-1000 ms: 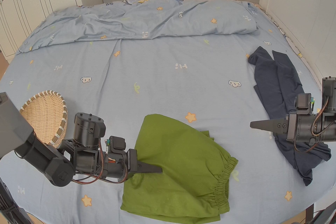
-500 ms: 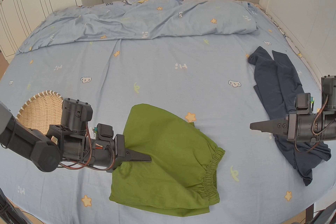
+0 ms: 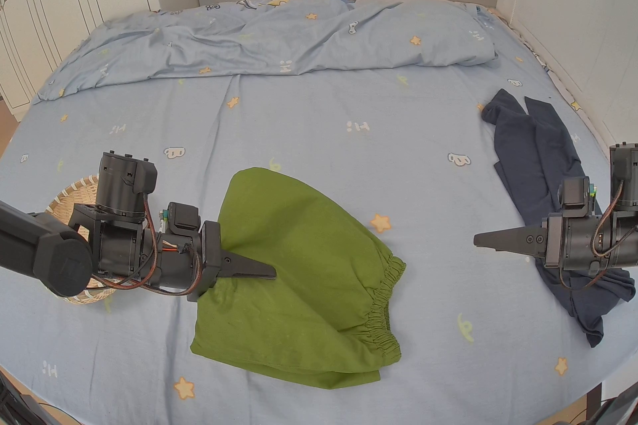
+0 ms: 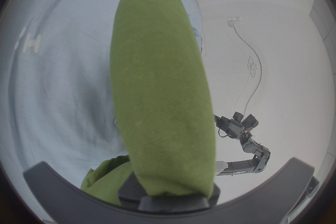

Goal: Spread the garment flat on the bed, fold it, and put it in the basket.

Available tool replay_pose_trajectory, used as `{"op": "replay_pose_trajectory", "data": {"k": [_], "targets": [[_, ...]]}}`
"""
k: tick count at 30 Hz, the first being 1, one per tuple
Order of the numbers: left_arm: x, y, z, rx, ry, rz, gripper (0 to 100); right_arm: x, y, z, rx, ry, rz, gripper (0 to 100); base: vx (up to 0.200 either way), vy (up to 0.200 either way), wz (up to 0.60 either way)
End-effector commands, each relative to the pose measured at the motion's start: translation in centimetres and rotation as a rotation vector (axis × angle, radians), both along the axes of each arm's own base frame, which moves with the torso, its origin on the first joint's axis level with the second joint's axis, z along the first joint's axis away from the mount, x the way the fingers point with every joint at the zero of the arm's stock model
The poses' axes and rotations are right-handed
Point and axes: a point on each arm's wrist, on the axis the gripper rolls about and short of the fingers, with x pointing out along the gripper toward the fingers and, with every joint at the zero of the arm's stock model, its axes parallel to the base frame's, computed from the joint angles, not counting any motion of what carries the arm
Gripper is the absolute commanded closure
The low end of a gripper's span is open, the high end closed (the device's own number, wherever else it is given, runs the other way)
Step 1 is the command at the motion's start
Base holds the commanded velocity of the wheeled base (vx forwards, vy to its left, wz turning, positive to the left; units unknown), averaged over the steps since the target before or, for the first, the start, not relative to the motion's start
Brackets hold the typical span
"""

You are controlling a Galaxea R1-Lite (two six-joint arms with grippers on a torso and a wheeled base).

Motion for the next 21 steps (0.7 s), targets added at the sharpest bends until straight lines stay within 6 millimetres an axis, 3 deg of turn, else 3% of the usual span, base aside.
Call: {"op": "replay_pose_trajectory", "data": {"k": [1, 19, 21], "targets": [[-0.1, 0.0, 0.2, -0.003, -0.007, 0.0, 100, 0.0, 0.0, 0.0, 0.0, 0.0, 0.002, 0, 0.0, 0.2, 0.0], [-0.9, -0.6, 0.3, -0.001, -0.016, -0.031, 100, 0.0, 0.0, 0.0, -0.001, -0.002, -0.001, 0, 0.0, 0.2, 0.0], [-1.5, -0.7, 0.7, 0.0, -0.03, -0.04, 100, 0.0, 0.0, 0.0, -0.001, -0.002, -0.001, 0, 0.0, 0.0, 0.0]]}}
